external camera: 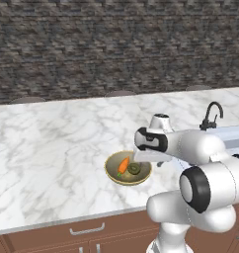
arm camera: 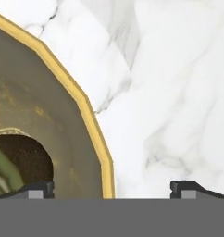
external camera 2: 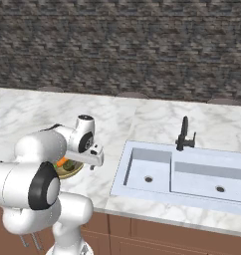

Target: Dump the kiwi and carrot from the bowl so the bowl can be washed. Place the bowl in the sink after clearing the leftovers.

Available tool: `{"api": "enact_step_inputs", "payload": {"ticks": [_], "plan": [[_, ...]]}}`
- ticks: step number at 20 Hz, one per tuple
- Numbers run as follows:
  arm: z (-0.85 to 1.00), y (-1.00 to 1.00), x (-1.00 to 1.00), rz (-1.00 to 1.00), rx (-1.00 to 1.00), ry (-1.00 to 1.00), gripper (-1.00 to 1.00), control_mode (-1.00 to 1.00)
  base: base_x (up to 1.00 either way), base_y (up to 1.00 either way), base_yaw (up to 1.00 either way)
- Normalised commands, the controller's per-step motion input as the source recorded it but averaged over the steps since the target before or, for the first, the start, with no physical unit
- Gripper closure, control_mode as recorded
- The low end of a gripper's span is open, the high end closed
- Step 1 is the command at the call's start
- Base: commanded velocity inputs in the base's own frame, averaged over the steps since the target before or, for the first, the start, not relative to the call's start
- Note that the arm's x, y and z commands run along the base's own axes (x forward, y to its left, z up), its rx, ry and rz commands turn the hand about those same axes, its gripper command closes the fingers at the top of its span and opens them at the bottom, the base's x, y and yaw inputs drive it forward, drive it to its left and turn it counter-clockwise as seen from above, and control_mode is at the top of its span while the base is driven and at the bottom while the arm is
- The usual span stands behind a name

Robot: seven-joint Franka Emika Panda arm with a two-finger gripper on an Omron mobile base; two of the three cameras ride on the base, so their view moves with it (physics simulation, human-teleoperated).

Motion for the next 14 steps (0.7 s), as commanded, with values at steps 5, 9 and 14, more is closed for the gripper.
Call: {"api": "enact_step_inputs", "payload": {"ticks": [5, 9, 14], "plan": [[-0.13, 0.00, 0.09, 0.00, 0.00, 0.00, -1.00, -1.00, 0.00, 0.00, 0.00], [0.00, 0.00, 0.00, 0.00, 0.00, 0.00, 1.00, -1.00, 0.00, 0.00, 0.00], [0.00, 0.00, -0.01, 0.00, 0.00, 0.00, 1.00, -1.00, 0.00, 0.00, 0.00]]}}
